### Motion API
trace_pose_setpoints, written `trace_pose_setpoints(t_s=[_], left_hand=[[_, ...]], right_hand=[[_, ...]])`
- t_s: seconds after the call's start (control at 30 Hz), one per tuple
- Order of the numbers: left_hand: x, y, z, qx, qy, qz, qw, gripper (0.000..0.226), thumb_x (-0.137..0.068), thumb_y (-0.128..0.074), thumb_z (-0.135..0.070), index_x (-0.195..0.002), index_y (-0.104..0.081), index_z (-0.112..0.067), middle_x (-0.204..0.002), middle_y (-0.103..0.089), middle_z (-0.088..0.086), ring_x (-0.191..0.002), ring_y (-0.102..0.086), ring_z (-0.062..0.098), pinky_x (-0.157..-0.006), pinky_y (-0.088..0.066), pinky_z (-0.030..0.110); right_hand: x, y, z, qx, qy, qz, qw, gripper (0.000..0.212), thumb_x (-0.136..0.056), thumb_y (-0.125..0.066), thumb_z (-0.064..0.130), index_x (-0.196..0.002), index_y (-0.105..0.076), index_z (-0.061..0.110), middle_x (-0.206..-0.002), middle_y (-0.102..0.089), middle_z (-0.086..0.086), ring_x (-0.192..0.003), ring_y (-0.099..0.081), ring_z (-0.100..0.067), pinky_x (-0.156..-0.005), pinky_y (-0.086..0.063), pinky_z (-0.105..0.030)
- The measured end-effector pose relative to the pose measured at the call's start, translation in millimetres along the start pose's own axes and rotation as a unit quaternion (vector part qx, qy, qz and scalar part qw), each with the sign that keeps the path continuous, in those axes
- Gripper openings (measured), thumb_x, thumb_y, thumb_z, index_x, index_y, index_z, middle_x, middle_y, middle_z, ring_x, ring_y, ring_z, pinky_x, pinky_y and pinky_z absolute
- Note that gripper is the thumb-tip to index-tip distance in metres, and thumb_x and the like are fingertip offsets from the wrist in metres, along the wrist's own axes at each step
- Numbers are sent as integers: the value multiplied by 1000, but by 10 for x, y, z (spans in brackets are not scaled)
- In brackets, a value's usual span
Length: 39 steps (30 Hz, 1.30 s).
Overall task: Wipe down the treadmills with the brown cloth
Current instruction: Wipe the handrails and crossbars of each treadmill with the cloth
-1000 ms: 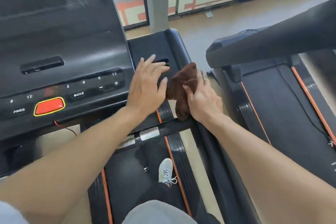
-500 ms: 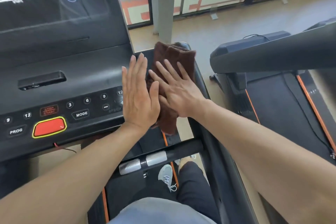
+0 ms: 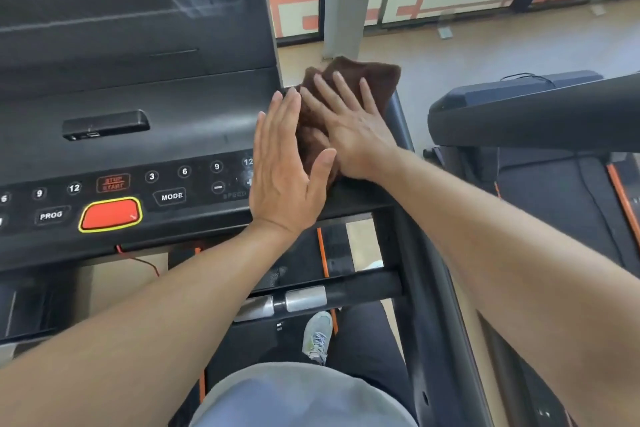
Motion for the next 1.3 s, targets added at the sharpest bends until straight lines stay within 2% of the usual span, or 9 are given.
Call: trace_pose_setpoints(t_s=[0.2,0.33,0.47,0.7,0.8,0.9,0.97,1.13,1.3], left_hand=[[1,10,-8,36,-9,14,999,97,-98,-22,-74,-157,-27,3,-165,-29,15,-157,-19,25,-127,-16,53],[5,7,-32,28,-5,28,999,101,-95,-21,-78,-158,-27,2,-166,-27,12,-157,-17,22,-127,-15,51],[6,13,-47,25,4,30,999,102,-94,-24,-79,-158,-26,1,-166,-26,13,-157,-16,19,-127,-17,51],[18,1,-41,13,53,42,998,95,-97,-26,-75,-159,-26,-4,-166,-28,13,-156,-19,24,-127,-18,48],[17,-7,-35,14,52,36,998,88,-100,-21,-71,-159,-28,-5,-165,-31,12,-156,-21,24,-127,-17,42],[13,-17,-19,19,34,28,999,80,-104,-20,-64,-158,-31,-5,-163,-34,11,-155,-24,23,-126,-20,44],[20,-19,1,35,28,22,999,81,-104,-19,-63,-157,-32,-4,-163,-34,12,-155,-25,24,-125,-23,48],[23,-5,18,58,10,23,998,96,-97,-23,-75,-156,-31,0,-162,-34,16,-154,-27,27,-122,-26,52],[22,8,-13,50,8,22,998,107,-91,-23,-83,-157,-29,1,-164,-31,17,-155,-24,27,-122,-25,56]], right_hand=[[991,-31,145,-31,83,45,995,65,-102,-34,40,-164,-21,28,-172,-11,7,-159,1,-19,-128,2,-50],[748,-39,195,-35,40,28,998,64,-103,-19,46,-165,-16,31,-172,-6,9,-159,5,-15,-128,3,-52],[181,-82,139,-1,21,14,1000,65,-104,-25,48,-165,-7,32,-173,-4,7,-159,4,-20,-127,3,-55],[-167,93,-285,-50,-157,-21,986,59,-108,-23,50,-164,-15,33,-173,-9,5,-159,0,-24,-126,1,-57],[135,93,-561,-191,-239,-4,952,61,-108,-32,47,-164,-10,37,-173,2,9,-159,-3,-25,-125,-15,-57],[644,99,-550,-313,-260,4,913,63,-109,-40,39,-165,-10,34,-173,1,4,-158,-9,-21,-125,-10,-41],[1012,93,-407,-330,-250,-2,910,62,-109,-43,31,-164,-15,34,-173,0,4,-158,-6,-17,-123,-8,-30],[1259,-64,128,-56,-141,27,988,66,-99,-18,48,-164,-18,35,-173,-8,5,-158,8,-37,-125,-3,-62],[657,-12,245,-40,58,54,996,74,-93,-7,47,-164,-17,29,-172,-11,8,-159,4,-21,-126,4,-59]])
Point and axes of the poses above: each hand's wrist, its own x-axis away from the middle knuckle, its own y-axis out of the back of the hand, z = x × y, the point moved 3 cm from there along -x, towards the middle knuckle
